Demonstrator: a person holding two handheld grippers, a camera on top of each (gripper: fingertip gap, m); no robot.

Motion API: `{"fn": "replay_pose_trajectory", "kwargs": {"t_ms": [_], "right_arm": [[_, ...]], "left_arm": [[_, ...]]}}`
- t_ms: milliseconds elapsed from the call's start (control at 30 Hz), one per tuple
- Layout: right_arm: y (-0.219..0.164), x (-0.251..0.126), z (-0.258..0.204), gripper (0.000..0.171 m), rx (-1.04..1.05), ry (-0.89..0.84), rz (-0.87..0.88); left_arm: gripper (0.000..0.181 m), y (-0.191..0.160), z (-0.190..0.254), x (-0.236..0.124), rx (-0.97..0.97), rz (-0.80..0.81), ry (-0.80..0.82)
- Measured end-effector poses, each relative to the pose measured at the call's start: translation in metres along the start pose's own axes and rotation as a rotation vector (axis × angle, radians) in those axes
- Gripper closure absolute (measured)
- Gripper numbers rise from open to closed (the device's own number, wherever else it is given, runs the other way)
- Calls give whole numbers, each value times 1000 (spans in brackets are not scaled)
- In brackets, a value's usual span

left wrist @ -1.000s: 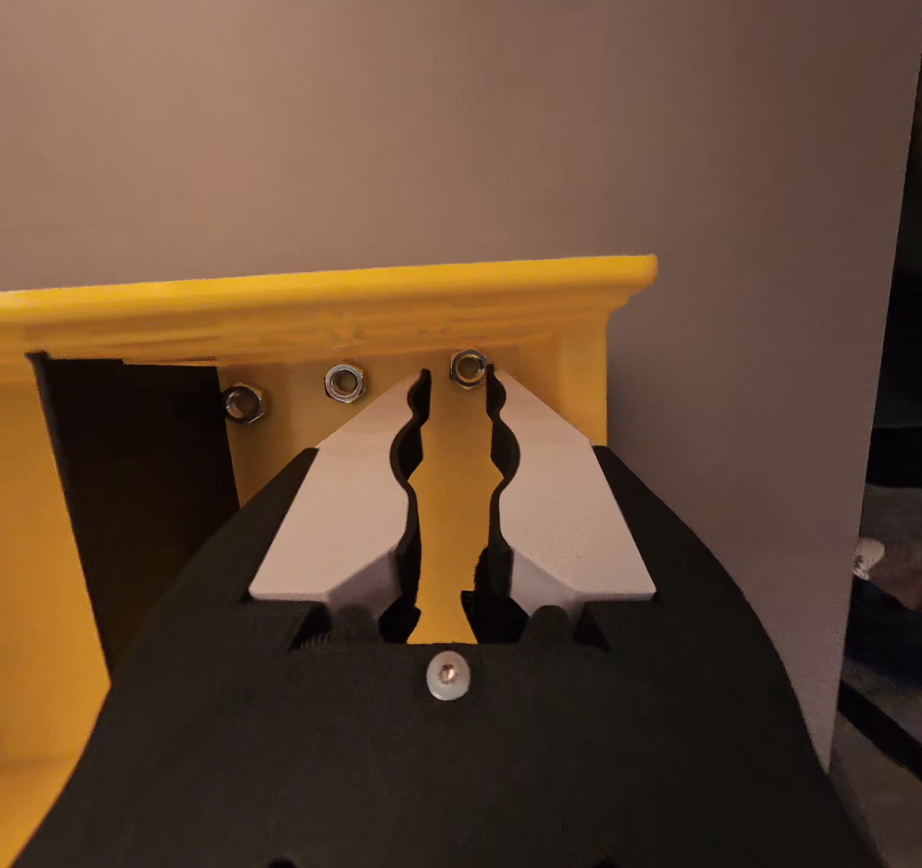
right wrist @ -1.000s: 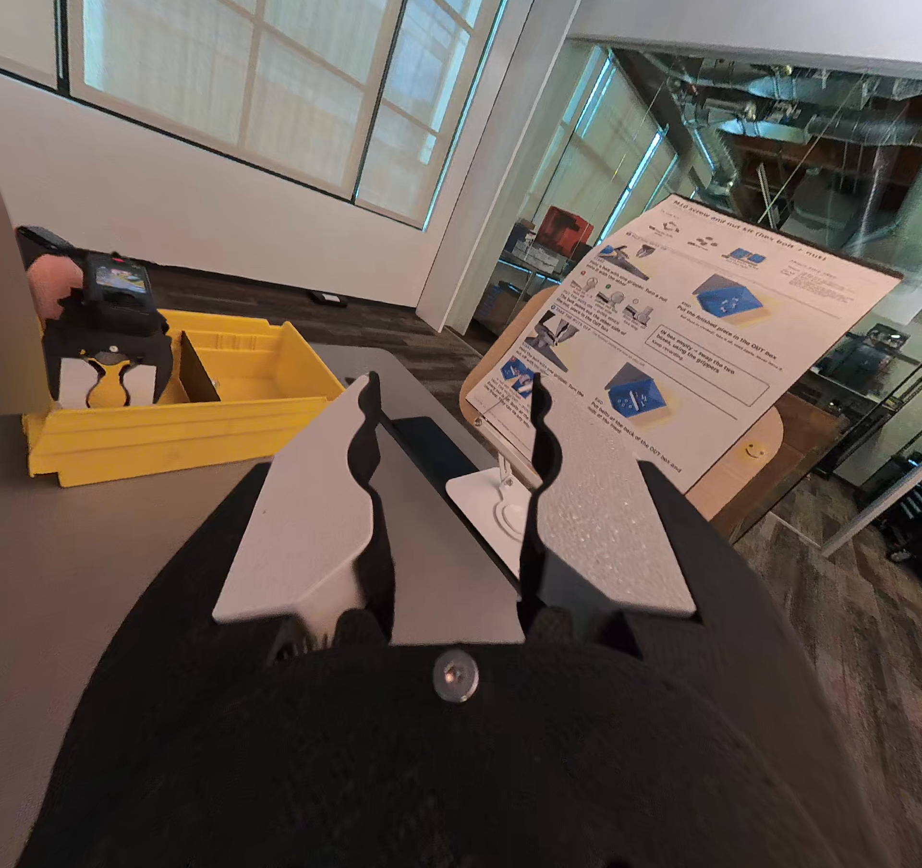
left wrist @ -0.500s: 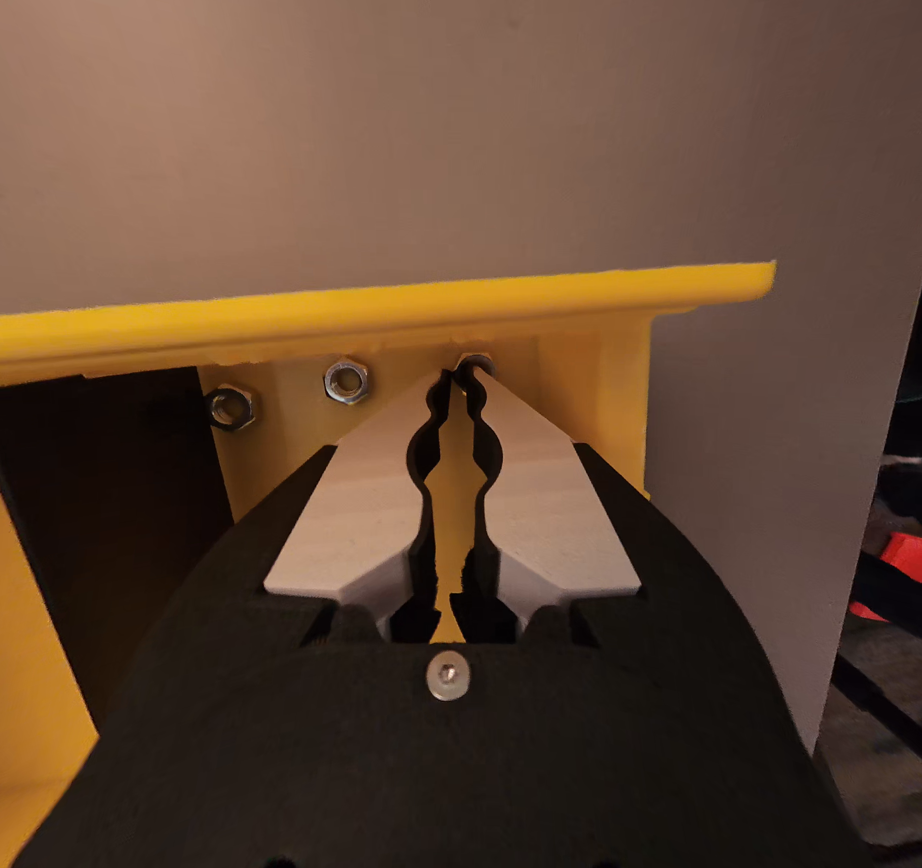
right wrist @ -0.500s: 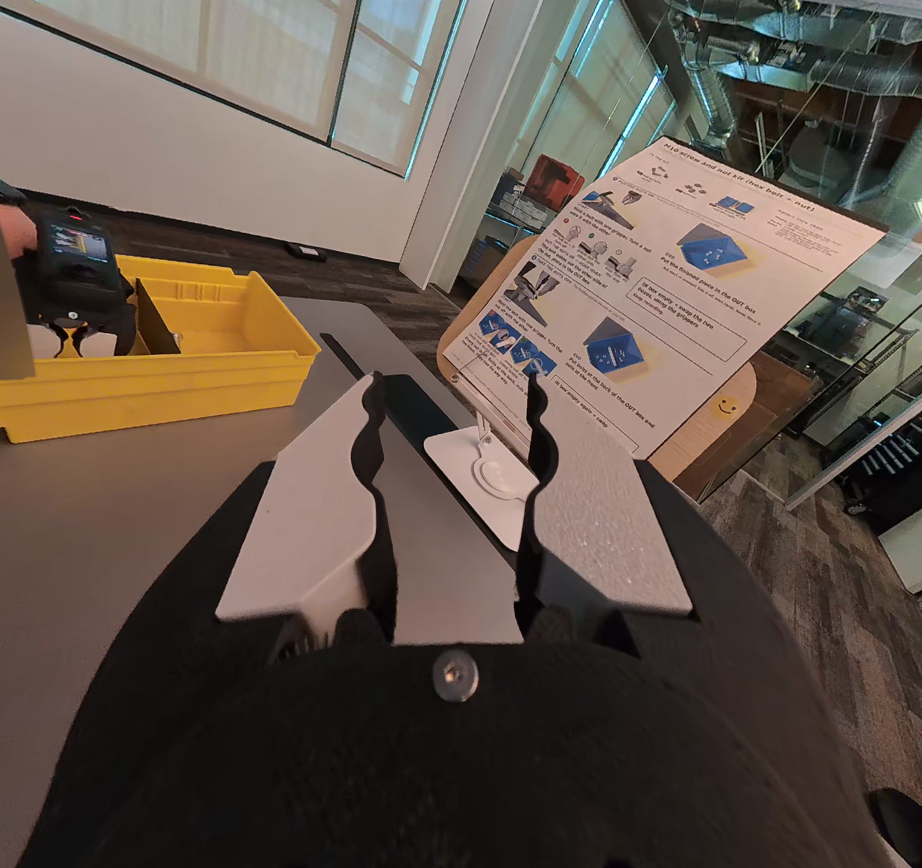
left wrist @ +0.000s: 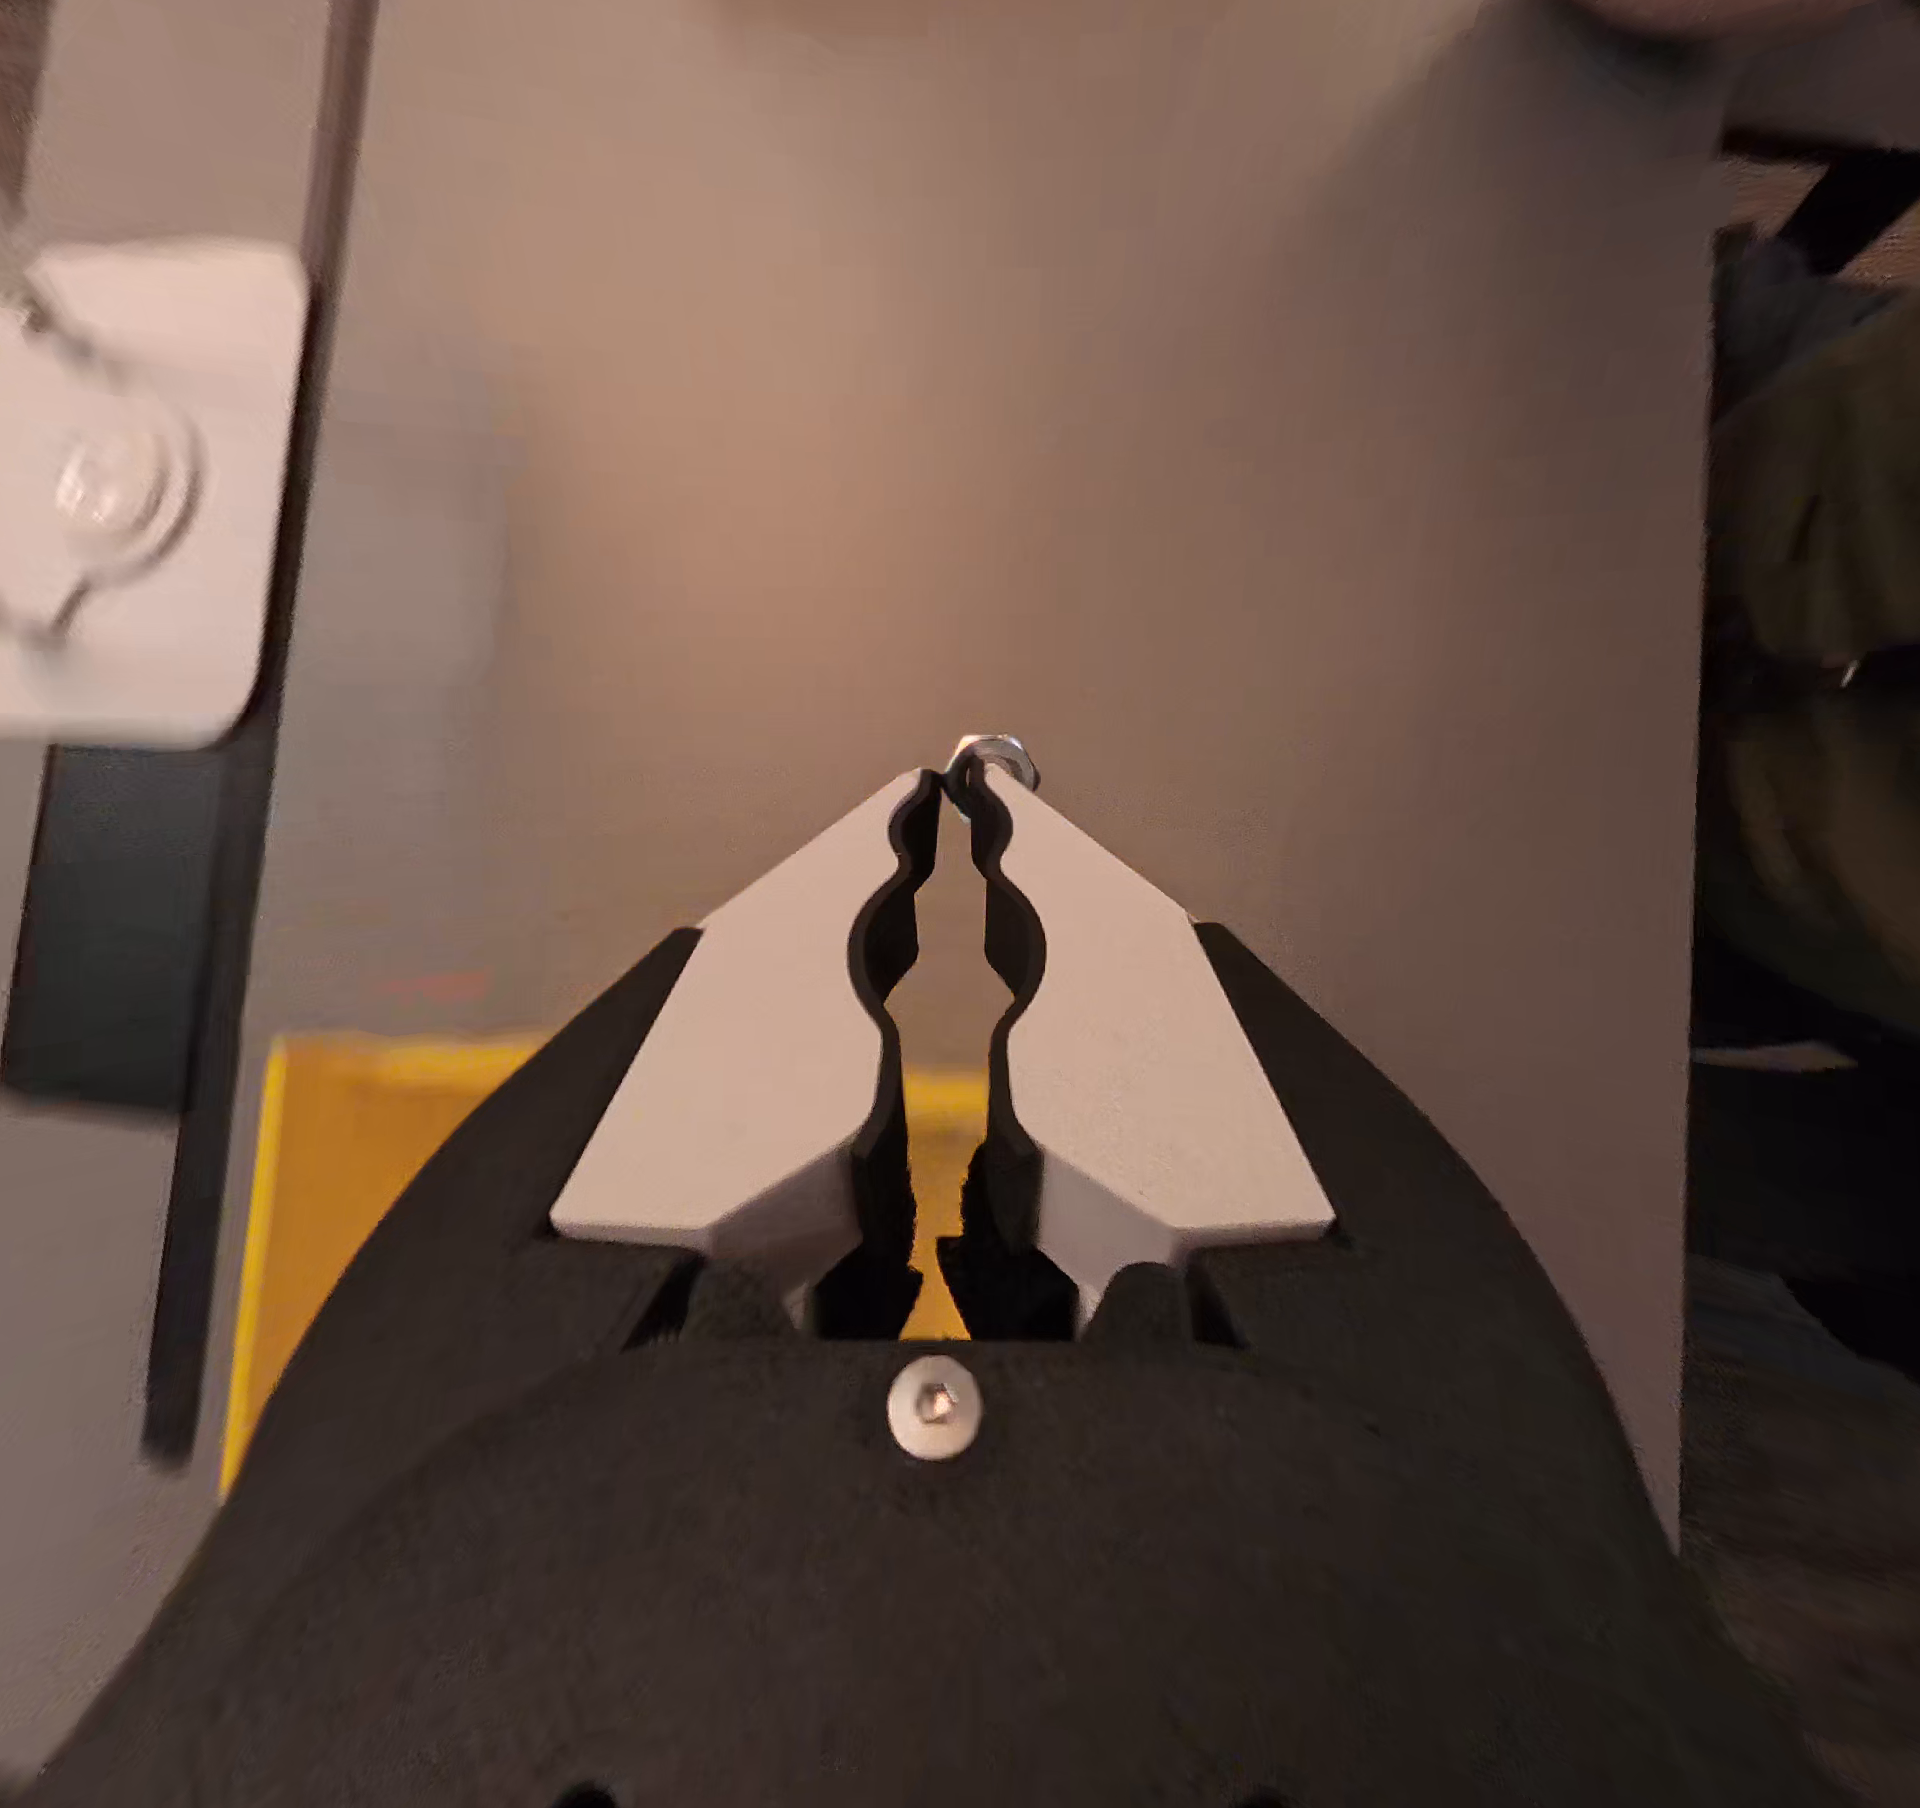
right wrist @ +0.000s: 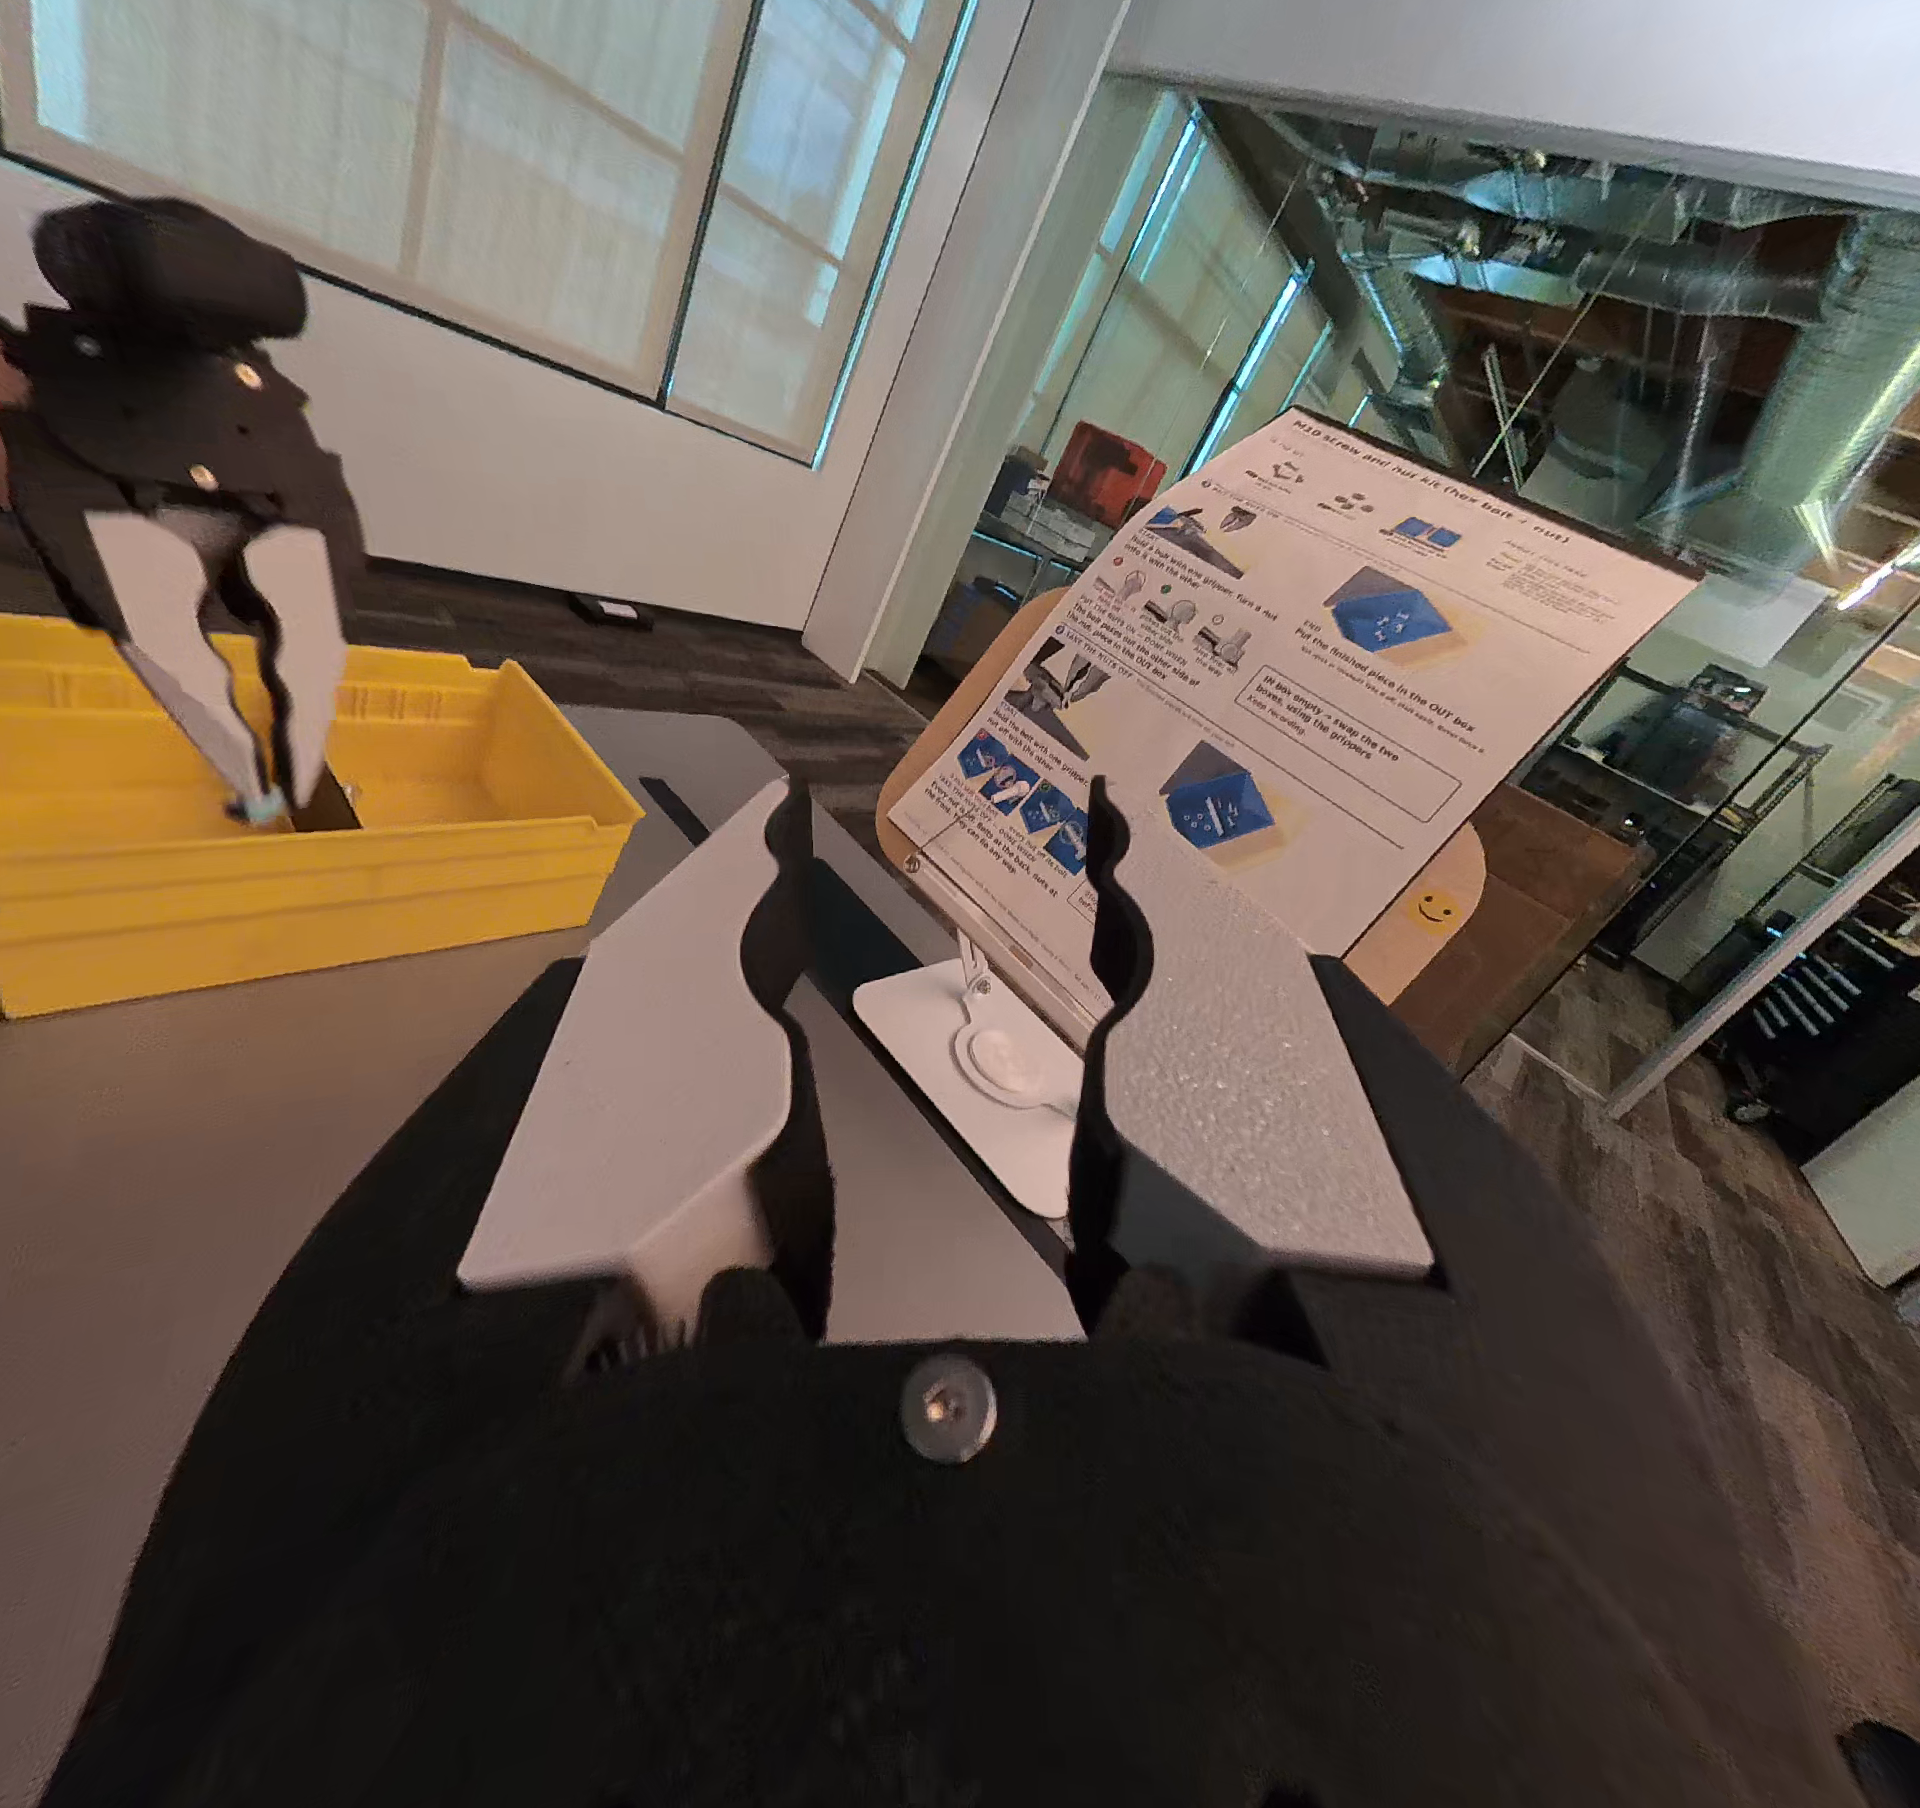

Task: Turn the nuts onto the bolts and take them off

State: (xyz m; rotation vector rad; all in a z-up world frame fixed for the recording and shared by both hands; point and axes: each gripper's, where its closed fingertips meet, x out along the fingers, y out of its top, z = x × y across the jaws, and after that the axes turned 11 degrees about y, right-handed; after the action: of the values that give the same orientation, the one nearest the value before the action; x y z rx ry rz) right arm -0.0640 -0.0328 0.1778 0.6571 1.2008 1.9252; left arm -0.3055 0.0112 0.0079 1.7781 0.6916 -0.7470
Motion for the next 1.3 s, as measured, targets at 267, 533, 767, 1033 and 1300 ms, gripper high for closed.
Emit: {"fn": "replay_pose_trajectory", "kwargs": {"t_ms": [267,533,767,1033,1300], "right_arm": [[-14,-38,-19,115,-26,45,-194],[-57,-85,-14,111,-23,76,-427],[-74,-98,7,111,53,68,-425],[-74,-121,27,110,98,2,-364],[-48,-110,44,112,113,-20,-150]], "left_arm": [[177,93,87,194,136,-139,-218],[178,103,88,253,129,-185,-196],[177,88,81,262,125,-259,-197],[158,122,10,161,65,-17,-47],[158,-40,-117,12,46,-113,129]]}}
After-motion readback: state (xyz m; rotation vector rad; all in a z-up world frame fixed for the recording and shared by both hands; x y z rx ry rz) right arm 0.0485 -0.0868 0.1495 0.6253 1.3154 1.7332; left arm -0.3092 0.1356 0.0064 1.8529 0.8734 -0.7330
